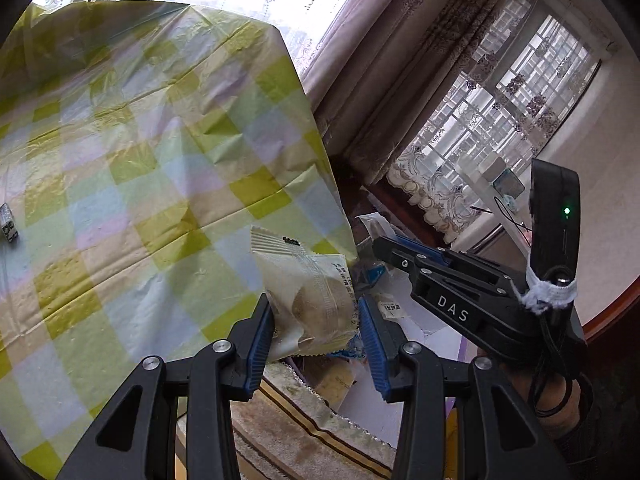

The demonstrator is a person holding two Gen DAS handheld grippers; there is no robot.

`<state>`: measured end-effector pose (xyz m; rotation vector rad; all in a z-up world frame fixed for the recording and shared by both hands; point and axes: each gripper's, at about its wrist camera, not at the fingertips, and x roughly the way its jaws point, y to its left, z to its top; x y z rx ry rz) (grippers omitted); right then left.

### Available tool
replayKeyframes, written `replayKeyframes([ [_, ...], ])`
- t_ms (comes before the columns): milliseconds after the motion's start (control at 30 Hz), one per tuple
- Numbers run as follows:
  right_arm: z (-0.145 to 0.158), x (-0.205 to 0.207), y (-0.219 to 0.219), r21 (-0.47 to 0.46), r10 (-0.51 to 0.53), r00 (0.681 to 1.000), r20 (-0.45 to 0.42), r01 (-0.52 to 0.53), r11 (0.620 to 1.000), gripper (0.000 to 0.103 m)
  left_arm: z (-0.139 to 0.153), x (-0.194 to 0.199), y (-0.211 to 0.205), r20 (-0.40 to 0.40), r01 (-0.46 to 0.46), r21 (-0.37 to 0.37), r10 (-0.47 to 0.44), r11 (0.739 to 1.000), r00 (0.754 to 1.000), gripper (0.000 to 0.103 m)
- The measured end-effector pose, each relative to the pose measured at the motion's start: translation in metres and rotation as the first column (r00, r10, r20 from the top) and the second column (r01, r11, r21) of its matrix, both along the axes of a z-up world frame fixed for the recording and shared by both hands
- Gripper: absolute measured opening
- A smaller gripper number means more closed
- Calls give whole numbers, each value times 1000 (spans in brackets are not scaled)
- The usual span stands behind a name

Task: Organize snacks
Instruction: 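Grasp the clear stick packet with the right gripper while left carries the bun toward the box, then lower both packets into the white box and open both grippers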

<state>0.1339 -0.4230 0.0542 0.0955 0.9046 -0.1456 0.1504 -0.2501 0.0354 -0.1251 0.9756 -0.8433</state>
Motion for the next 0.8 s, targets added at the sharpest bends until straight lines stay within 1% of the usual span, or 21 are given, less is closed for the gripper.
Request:
replayKeyframes([
  [167, -10, -13, -34, 15, -72, 997, -19, 73, 997, 17, -7, -8, -24, -26, 76, 42, -75, 996, 997, 43],
  [300, -17, -20, -56, 20, -120, 992, -35, 121, 992, 17, -10, -14, -36, -31, 120, 68, -118, 990, 993, 44],
  [467, -21, -25, -72, 24, -167, 985, -51, 168, 985, 18, -11, -20, -45, -38, 159, 76, -156, 984, 987, 44],
  [500, -22, -25, -74, 26, -172, 984, -53, 173, 985, 20, -11, -21, -46, -39, 166, 77, -164, 983, 986, 44],
  [600, -25, -26, -77, 18, -188, 980, -57, 190, 982, 21, -13, -23, -50, -42, 180, 89, -177, 980, 983, 48],
  [667, -26, -23, -78, 23, -190, 980, -66, 191, 981, 25, -14, -22, -51, -47, 183, 90, -179, 979, 983, 49],
  [700, -27, -23, -78, 25, -190, 979, -68, 192, 981, 31, -14, -22, -50, -48, 180, 90, -176, 980, 983, 50],
  [733, -27, -22, -78, 22, -191, 979, -68, 193, 981, 40, -14, -21, -50, -50, 176, 88, -172, 980, 984, 52],
  [800, -26, -22, -76, 18, -191, 980, -64, 193, 981, 49, -14, -20, -48, -52, 169, 83, -165, 982, 985, 53],
])
